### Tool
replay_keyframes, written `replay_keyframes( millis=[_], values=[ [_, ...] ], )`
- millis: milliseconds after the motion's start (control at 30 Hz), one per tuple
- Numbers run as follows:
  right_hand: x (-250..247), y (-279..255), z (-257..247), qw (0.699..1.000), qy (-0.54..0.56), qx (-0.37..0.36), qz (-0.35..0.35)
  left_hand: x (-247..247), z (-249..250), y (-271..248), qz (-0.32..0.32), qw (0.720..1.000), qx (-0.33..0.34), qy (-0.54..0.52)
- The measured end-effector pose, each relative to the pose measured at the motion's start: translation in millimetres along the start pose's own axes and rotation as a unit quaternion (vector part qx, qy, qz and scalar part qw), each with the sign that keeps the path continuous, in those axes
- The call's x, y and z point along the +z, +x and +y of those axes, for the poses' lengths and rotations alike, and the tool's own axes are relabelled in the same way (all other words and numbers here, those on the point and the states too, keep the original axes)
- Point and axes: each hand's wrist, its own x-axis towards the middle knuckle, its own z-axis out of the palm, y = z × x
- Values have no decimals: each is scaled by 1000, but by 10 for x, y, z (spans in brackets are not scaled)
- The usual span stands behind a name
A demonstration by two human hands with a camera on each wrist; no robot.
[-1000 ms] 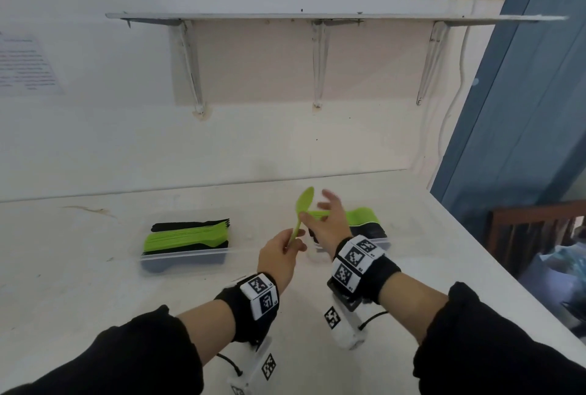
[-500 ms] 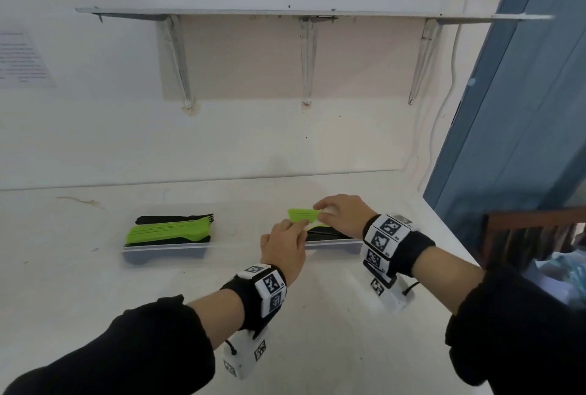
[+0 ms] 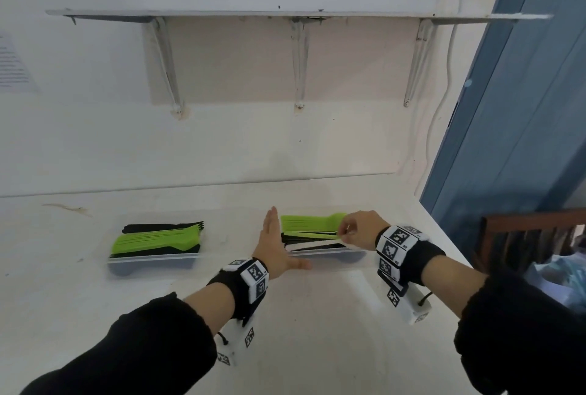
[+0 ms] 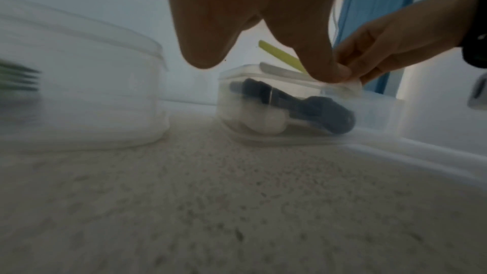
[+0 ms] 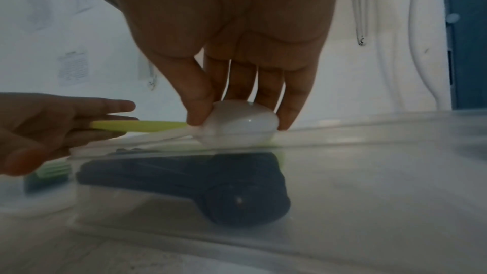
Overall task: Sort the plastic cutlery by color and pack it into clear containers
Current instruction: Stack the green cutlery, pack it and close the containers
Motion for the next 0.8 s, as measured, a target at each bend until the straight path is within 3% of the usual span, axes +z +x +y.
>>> replay_keyframes(
  millis=[333, 633, 800],
  values=[
    [87, 186, 77, 998, -28, 10, -48, 92, -43, 238, -21, 999, 1, -29],
    [87, 279, 73, 998, -22, -22, -57, 158, -101, 250, -16, 999, 0, -28],
    [9, 260, 33, 994, -37, -47, -95, 160, -127, 262, -16, 1000, 6, -24]
  ],
)
